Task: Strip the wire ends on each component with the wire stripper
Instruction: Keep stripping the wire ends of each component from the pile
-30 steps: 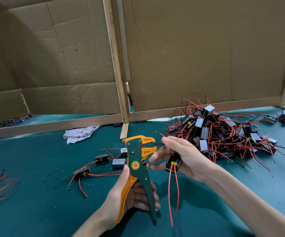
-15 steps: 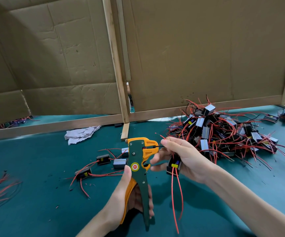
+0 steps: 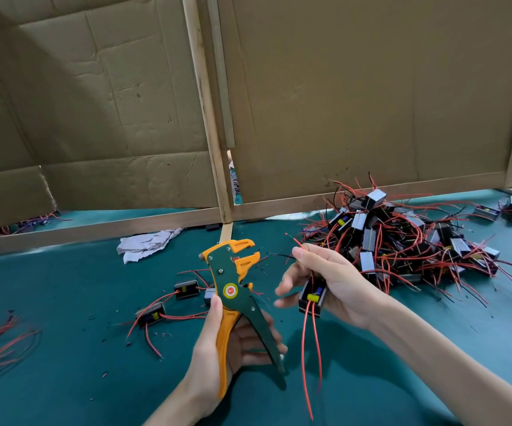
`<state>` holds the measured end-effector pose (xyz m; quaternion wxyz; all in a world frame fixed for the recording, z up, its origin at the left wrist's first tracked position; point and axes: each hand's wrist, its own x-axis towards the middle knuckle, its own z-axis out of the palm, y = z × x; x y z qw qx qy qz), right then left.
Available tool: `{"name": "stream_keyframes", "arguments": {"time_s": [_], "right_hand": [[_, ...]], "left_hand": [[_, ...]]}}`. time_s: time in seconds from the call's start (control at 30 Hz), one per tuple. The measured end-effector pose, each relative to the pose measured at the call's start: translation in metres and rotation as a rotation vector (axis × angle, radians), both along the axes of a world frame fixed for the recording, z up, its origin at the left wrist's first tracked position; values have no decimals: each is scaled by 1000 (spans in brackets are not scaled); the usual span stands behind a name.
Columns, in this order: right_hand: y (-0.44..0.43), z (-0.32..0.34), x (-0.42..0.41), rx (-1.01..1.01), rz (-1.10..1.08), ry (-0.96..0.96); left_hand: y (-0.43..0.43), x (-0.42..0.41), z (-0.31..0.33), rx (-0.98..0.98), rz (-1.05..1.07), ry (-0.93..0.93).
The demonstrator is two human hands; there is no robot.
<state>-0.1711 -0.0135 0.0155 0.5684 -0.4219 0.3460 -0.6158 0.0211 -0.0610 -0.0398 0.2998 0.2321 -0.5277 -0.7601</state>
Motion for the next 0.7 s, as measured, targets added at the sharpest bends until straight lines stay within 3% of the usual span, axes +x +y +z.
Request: {"name": "stream_keyframes", "arguments": {"time_s": [0.23, 0.4, 0.5, 0.63, 0.7], "right_hand": [[-4, 30, -18, -45, -260, 217], [-36, 79, -90, -202, -949, 270], [-58, 81, -149, 15, -1184, 507], [-68, 61, -187, 574, -1125, 783], [-67, 62, -172, 591, -1304, 838]], "left_hand": [[-11, 3, 0, -53, 164, 44], [-21, 8, -2, -91, 285, 81], [-25, 9, -3, -97, 337, 98], [-30, 11, -4, -99, 395, 128], [-33, 11, -5, -120, 425, 131]]}}
